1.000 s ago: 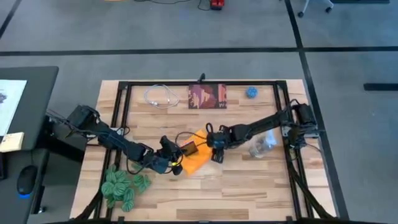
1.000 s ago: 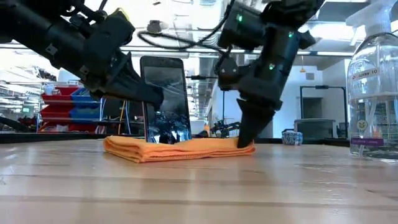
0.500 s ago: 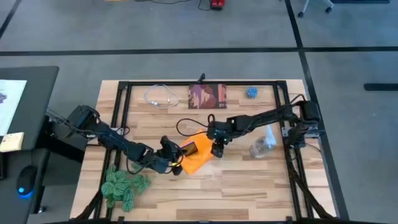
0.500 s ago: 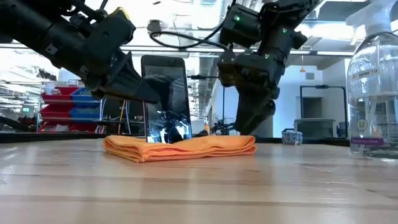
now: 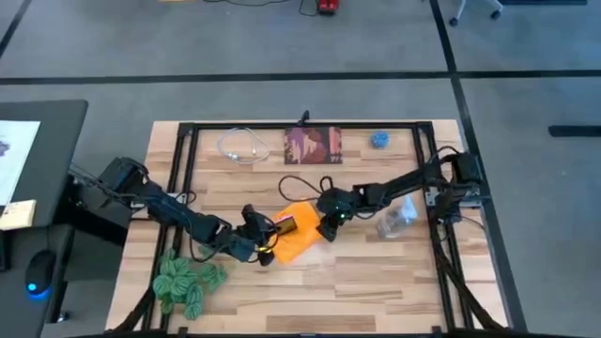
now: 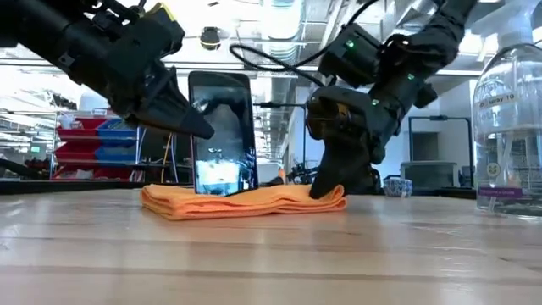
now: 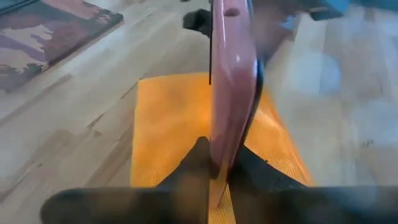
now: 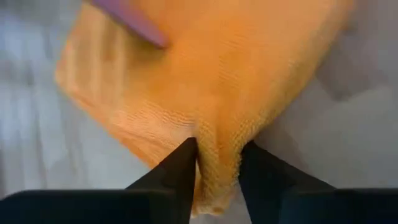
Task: Apply microfiber cloth
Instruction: Wipe the front of the pink cellphone using microfiber cloth
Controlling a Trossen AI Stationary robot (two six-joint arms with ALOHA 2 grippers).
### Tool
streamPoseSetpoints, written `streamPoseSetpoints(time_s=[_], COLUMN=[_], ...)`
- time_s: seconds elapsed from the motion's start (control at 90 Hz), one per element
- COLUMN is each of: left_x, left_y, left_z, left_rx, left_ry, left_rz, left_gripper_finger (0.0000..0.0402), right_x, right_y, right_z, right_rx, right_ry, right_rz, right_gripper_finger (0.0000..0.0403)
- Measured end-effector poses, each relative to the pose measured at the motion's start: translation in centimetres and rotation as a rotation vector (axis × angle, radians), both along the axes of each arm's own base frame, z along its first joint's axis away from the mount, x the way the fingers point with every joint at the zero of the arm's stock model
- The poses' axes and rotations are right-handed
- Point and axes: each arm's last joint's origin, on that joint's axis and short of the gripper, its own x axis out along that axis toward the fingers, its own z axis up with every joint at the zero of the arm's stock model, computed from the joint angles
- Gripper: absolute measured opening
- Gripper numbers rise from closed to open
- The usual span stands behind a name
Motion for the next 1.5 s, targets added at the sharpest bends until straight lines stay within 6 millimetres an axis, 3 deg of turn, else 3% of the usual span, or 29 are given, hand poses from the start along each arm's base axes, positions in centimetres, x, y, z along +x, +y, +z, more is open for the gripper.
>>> streamPoseSetpoints(time_s=[0.2,0.378,0.556,0.844,1.067,1.167,1.4,1.5], left_x=[-0.2,-0.1,0.3,0.6,0.6,0.7,0.4,0.3], left_y=[0.0,-0.1,-0.4,-0.6,-0.7,-0.9,-1.5,-1.6], left_z=[0.0,0.1,0.4,0.8,0.9,1.2,1.1,1.0], left_rx=[-0.112,-0.166,-0.229,-0.223,-0.211,-0.194,-0.172,-0.172], left_ry=[-0.007,-0.022,-0.065,-0.085,-0.088,-0.109,-0.094,-0.087], left_rz=[0.052,0.048,0.007,-0.044,-0.053,-0.083,-0.122,-0.121], left_gripper_finger=[0.0007,0.0007,0.0007,0.0007,0.0007,0.0007,0.0007,0.0007], right_x=[0.6,0.9,1.6,3.6,4.2,4.2,5.0,5.4], right_y=[3.6,7.1,9.1,8.5,7.4,7.1,8.0,8.3], right_z=[1.0,2.5,4.4,7.4,7.9,7.7,4.2,3.9], right_rx=[-0.075,-0.225,-0.447,-0.706,-0.807,-0.83,-0.84,-0.856], right_ry=[-0.159,-0.384,-0.545,-0.633,-0.654,-0.632,-0.591,-0.624], right_rz=[0.118,0.197,0.245,0.215,0.234,0.252,0.312,0.284], right_gripper_finger=[0.0008,0.0003,0.0001,0.0,0.0,0.0,0.0,0.0])
